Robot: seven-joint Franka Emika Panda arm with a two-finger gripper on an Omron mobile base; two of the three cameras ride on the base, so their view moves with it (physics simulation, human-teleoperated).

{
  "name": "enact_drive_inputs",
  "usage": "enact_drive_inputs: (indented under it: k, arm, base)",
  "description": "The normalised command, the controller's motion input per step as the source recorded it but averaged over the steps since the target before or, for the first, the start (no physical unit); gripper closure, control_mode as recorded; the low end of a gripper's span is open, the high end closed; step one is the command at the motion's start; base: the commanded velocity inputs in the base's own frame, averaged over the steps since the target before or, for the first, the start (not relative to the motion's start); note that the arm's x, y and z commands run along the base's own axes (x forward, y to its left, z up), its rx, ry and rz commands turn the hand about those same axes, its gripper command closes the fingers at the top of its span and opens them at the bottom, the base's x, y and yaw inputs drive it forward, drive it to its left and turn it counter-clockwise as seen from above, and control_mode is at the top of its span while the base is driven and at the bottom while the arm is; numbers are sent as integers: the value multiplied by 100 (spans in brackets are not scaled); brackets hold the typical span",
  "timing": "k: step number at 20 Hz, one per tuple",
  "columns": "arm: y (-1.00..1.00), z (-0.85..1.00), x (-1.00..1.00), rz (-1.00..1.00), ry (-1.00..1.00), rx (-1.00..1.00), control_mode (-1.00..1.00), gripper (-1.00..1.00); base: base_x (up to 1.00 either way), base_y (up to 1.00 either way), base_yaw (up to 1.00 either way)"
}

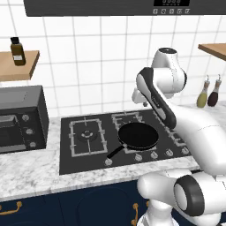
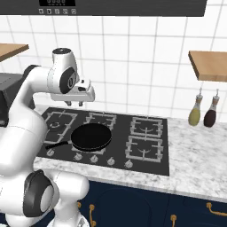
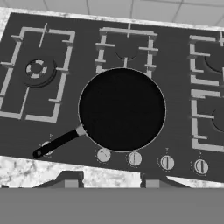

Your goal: Turn off the front center burner of the stove.

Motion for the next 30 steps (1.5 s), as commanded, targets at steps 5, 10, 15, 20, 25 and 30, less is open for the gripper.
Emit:
enact_drive_inputs:
  k: [5, 10, 15, 20, 25, 30]
  arm:
    - [9, -26, -59, 0, 0, 0, -100, -100]
    - [16, -84, -100, 0, 0, 4, -100, -100]
    - [6, -98, -26, 3, 3, 0, -100, -100]
    - [0, -64, 1, 5, -15, -9, -100, -100]
    - [0, -54, 17, 0, -4, -1, -100, -100]
    - [0, -42, 14, 0, 0, 0, -100, -100]
  base:
    - [0, 0, 0]
    - [0, 0, 0]
    - [0, 0, 0]
    - [0, 0, 0]
    - [0, 0, 0]
    - [0, 0, 0]
